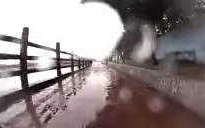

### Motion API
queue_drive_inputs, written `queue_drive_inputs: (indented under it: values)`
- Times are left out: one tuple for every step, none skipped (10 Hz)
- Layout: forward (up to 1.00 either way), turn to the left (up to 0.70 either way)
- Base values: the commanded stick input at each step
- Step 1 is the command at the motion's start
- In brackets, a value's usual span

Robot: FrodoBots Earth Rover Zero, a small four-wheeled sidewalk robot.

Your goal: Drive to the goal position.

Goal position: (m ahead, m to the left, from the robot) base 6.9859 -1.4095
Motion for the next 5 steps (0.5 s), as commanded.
queue_drive_inputs:
  values:
    - [1.00, 0.00]
    - [1.00, 0.00]
    - [1.00, 0.00]
    - [1.00, 0.00]
    - [1.00, 0.00]
